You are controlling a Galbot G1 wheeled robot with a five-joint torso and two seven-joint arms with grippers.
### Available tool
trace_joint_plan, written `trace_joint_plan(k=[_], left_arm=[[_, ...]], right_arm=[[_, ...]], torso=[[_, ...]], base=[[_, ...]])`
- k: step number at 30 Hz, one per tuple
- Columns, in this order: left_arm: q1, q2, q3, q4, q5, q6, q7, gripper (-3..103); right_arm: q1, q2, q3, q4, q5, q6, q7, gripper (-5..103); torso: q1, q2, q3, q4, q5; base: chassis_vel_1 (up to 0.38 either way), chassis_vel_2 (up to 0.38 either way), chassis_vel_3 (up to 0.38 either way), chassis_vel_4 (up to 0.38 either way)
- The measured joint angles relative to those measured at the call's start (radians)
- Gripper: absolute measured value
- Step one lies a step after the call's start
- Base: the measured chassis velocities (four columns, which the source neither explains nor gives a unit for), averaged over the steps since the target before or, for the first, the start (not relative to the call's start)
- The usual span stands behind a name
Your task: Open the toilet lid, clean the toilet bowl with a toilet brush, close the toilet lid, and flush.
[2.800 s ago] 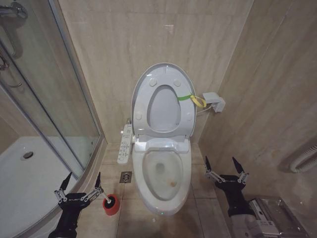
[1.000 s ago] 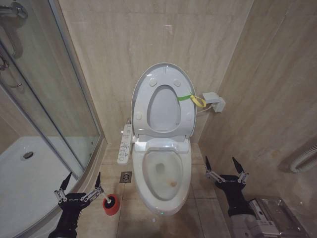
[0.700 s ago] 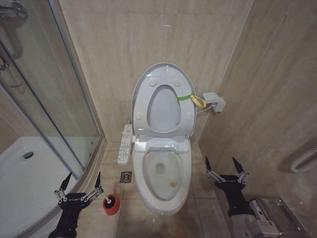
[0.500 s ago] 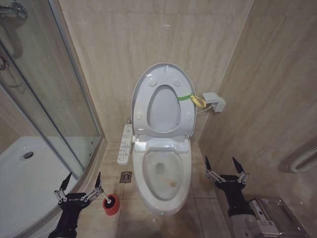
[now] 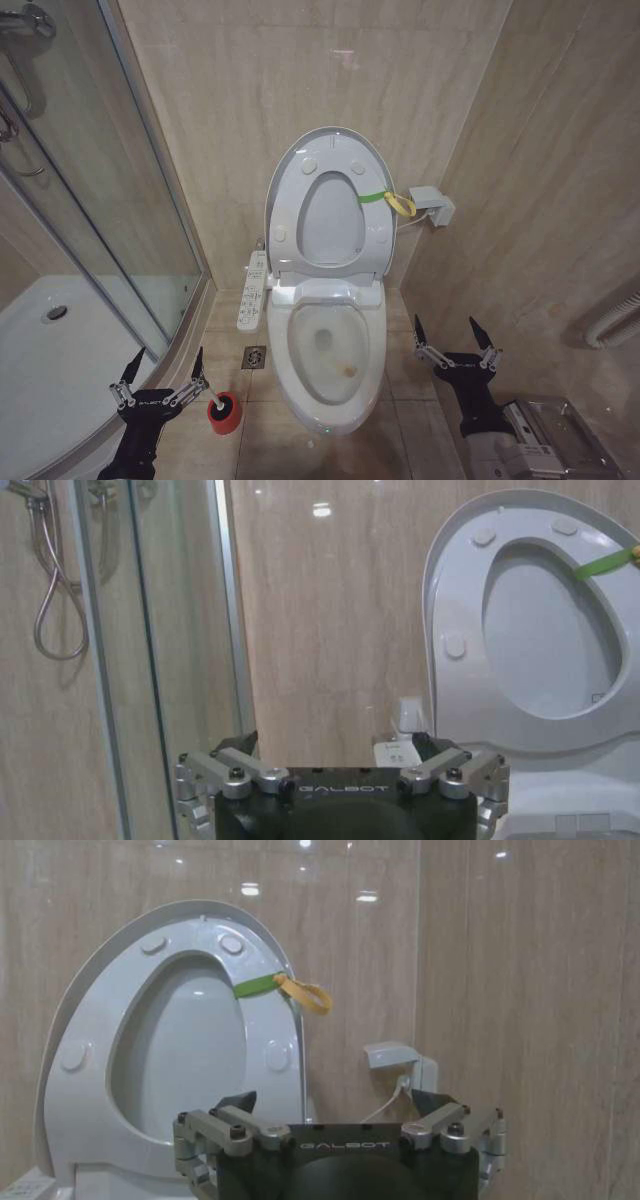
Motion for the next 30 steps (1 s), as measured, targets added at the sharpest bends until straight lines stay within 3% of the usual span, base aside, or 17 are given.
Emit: trace_joint_plan(k=[30], left_arm=[[0.000, 0.000, 0.000, 0.000, 0.000, 0.000, 0.000, 100]], right_arm=[[0.000, 0.000, 0.000, 0.000, 0.000, 0.000, 0.000, 100]], torso=[[0.000, 0.000, 0.000, 0.0000, 0.0000]], base=[[0.000, 0.000, 0.000, 0.000]])
